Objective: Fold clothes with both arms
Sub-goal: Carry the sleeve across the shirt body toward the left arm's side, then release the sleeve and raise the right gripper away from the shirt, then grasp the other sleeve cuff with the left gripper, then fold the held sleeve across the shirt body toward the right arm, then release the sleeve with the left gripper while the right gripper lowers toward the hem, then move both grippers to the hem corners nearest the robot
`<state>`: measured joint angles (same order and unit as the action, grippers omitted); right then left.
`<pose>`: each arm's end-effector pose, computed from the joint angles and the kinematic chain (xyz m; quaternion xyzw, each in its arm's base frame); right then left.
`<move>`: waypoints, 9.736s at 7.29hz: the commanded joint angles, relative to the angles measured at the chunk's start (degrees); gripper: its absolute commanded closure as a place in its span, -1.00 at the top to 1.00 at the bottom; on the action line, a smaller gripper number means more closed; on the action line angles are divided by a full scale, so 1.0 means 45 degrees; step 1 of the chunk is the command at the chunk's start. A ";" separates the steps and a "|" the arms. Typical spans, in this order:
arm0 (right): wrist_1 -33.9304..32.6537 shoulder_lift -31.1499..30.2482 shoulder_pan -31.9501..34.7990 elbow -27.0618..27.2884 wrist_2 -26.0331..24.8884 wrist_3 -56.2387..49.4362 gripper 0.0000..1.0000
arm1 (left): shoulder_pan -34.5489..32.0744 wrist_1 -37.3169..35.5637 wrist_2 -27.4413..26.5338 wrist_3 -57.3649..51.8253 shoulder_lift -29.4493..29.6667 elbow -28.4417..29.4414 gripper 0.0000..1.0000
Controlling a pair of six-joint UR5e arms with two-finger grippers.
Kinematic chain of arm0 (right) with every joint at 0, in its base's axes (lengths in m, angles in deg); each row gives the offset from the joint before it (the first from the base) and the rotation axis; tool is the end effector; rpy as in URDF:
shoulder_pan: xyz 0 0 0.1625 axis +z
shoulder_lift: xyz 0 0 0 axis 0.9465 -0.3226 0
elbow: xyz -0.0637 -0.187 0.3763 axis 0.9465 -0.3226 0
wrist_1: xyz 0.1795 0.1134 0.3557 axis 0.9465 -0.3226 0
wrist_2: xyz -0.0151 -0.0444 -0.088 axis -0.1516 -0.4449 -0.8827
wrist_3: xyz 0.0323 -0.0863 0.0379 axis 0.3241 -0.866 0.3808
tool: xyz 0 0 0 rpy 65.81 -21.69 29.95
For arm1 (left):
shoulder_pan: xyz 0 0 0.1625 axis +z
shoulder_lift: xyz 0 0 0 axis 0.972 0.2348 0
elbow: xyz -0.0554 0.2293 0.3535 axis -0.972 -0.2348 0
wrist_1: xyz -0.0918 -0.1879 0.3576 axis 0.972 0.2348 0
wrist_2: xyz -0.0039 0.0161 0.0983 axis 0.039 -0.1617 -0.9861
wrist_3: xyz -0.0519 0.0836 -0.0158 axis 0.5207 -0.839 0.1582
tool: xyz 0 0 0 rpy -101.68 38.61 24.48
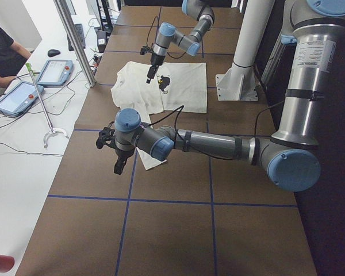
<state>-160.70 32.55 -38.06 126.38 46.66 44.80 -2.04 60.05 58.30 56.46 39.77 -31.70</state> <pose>-0.5953 -0.5254 0.0630 0.0833 -0.4989 0.1687 0.8460 0.0445 -0.5623 0.5578 0.1577 0.3892 0.0260 0.9072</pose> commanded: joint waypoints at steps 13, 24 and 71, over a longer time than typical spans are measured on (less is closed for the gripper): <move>-0.4262 -0.7079 0.4692 0.4977 0.4441 -0.8106 1.00 | 0.6457 0.3567 -0.5712 1.0324 -0.1835 0.0060 0.86; -0.4242 -0.7215 0.5120 0.4977 0.4986 -0.8262 1.00 | 0.6595 0.3005 -0.5537 1.0461 -0.1231 -0.0793 -1.00; -0.0277 -1.2528 -0.5095 0.9781 -0.1225 0.2812 -0.80 | 0.9134 -0.5301 -0.4560 0.7726 0.5353 -0.4607 1.00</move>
<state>-161.94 -23.81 -61.55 170.21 40.30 57.46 39.07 36.13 37.78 91.19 63.89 -52.43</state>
